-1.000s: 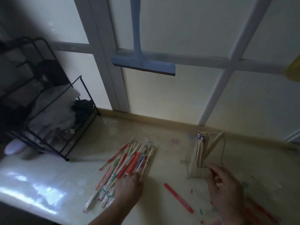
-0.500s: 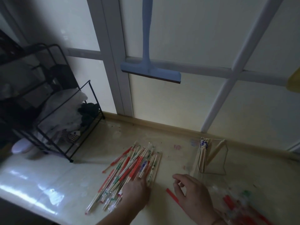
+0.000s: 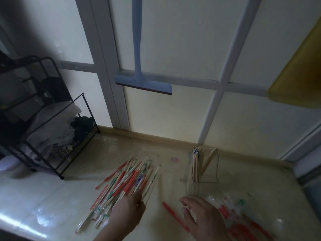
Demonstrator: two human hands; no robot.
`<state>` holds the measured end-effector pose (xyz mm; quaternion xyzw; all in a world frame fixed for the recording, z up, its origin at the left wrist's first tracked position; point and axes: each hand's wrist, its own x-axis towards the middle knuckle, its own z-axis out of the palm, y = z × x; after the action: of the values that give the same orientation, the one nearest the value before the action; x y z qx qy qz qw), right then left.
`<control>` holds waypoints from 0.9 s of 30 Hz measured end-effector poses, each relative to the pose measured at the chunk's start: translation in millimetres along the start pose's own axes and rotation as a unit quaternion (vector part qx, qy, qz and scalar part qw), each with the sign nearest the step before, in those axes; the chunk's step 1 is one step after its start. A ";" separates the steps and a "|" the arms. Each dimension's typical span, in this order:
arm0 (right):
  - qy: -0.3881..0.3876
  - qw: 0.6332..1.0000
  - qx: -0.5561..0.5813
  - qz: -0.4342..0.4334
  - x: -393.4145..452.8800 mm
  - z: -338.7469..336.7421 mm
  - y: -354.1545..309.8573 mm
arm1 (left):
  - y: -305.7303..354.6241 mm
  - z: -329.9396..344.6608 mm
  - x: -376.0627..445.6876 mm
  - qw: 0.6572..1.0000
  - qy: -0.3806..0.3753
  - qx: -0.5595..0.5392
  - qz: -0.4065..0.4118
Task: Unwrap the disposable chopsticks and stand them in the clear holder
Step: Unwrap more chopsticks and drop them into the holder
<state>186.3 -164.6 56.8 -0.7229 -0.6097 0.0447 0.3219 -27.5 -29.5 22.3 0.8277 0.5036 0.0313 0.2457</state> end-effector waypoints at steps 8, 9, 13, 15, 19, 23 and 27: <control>-0.131 0.982 -0.116 -0.075 11.8 -8.0 14.2 | 12.7 -1.1 -4.8 0.990 0.002 0.010 0.138; -0.145 0.980 -0.123 -0.057 12.4 -11.0 11.9 | 20.2 -2.6 0.9 0.986 0.000 0.019 0.163; -0.124 0.982 -0.134 -0.047 2.0 -24.7 22.8 | 56.4 -43.8 5.2 0.977 0.011 0.015 0.215; -0.093 0.990 -0.100 -0.022 -5.1 -35.1 27.7 | 68.6 -73.9 4.1 0.974 -0.013 -0.013 0.224; -0.213 0.971 -0.028 0.105 -6.7 -70.8 19.2 | 90.8 -118.1 10.2 0.959 -0.044 -0.198 0.199; -0.238 0.908 0.271 0.213 -5.7 -91.6 -7.7 | 124.3 -123.3 10.7 0.810 -0.025 -0.575 0.111; -0.194 0.837 0.439 0.261 -13.1 -86.5 -15.1 | 157.2 -116.1 0.3 0.734 -0.049 -0.670 0.101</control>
<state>209.7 -211.4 128.6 -0.6146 -0.3643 0.5294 0.4575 66.5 -44.1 192.9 0.4950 0.2525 0.3447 0.7566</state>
